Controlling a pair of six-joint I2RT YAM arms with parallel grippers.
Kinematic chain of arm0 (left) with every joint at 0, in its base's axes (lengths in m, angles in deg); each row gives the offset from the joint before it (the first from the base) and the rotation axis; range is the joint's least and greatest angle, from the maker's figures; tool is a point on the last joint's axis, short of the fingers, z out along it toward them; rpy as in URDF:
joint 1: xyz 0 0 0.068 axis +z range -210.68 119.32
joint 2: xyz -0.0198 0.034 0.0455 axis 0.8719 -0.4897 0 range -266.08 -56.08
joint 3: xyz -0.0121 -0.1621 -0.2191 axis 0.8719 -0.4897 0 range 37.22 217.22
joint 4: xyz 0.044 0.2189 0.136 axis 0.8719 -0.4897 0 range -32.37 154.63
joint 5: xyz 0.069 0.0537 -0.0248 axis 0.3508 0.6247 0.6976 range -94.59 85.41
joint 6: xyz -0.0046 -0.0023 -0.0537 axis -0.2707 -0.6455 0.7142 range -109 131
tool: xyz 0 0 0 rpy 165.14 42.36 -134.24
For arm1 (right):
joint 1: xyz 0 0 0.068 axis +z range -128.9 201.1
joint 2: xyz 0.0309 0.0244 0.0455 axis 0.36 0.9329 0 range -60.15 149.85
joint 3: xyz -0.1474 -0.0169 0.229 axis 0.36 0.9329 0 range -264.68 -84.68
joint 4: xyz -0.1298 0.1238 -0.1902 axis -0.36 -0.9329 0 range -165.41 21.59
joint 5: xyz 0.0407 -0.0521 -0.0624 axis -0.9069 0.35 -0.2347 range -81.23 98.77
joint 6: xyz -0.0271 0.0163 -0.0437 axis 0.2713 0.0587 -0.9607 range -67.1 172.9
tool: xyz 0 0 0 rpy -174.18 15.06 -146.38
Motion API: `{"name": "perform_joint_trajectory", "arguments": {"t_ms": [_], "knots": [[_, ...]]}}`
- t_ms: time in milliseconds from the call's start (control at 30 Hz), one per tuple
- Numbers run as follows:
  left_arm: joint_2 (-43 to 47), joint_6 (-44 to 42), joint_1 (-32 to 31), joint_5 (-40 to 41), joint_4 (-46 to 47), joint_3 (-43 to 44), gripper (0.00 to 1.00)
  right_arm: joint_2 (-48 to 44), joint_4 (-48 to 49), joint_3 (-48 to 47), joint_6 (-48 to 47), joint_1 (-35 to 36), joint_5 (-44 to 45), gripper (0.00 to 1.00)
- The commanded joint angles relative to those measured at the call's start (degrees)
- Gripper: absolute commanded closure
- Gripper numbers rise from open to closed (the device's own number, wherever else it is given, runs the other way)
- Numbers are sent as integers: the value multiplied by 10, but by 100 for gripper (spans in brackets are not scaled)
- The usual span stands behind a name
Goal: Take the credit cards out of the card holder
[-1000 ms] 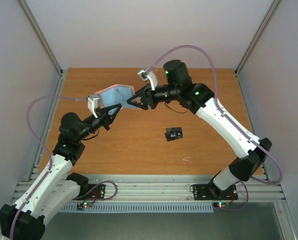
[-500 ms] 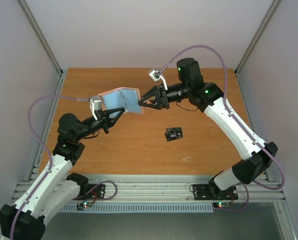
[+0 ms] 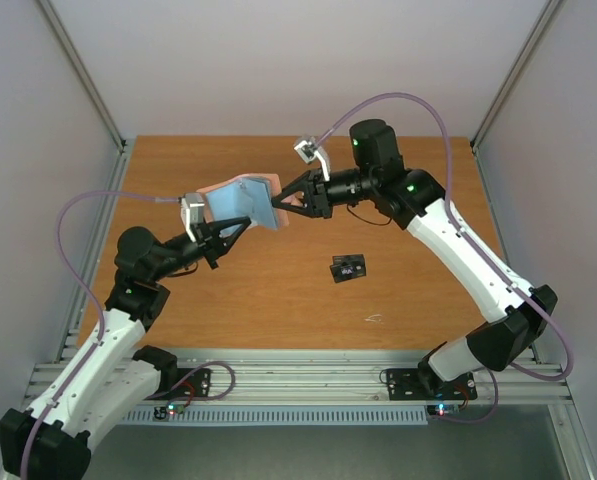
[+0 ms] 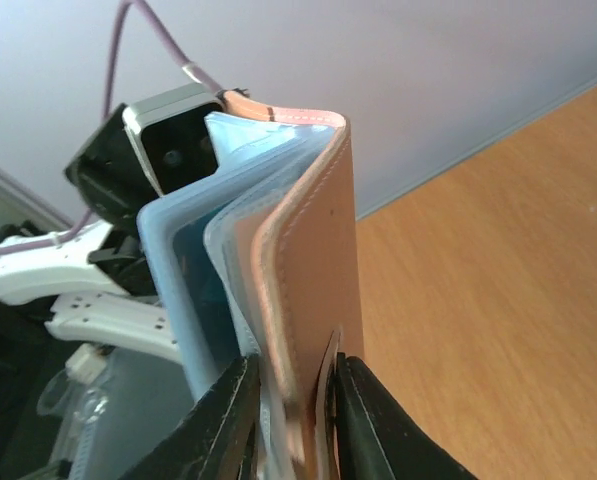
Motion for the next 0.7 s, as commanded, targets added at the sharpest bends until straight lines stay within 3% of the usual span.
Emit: {"name": "perform_joint_trajectory", "arguments": {"t_ms": [0, 167, 233, 333, 367, 433, 467, 533, 667], "knots": [[3, -18, -8, -15, 43, 22, 100, -4, 5, 6, -8, 28, 117, 75], [0, -13, -9, -10, 43, 21, 100, 12, 17, 3, -8, 54, 117, 70], [-1, -12, -9, -10, 41, 21, 100, 20, 21, -2, -7, 68, 122, 75], [-3, -10, -9, 4, 32, 20, 96, 34, 18, -16, 1, 85, 128, 92], [-2, -8, -9, 18, 26, 20, 82, 35, 18, -18, 7, 86, 139, 98], [2, -4, -9, 40, 13, 19, 44, 32, -3, -24, 8, 86, 199, 99], [2, -1, -8, 50, 8, 18, 33, 30, -24, -30, 5, 85, 237, 99], [6, -1, -7, 66, 0, 15, 21, 33, -83, -60, -2, 86, 329, 99], [9, -1, -6, 96, -5, 11, 13, 47, -206, -132, -1, 98, 532, 99]]}}
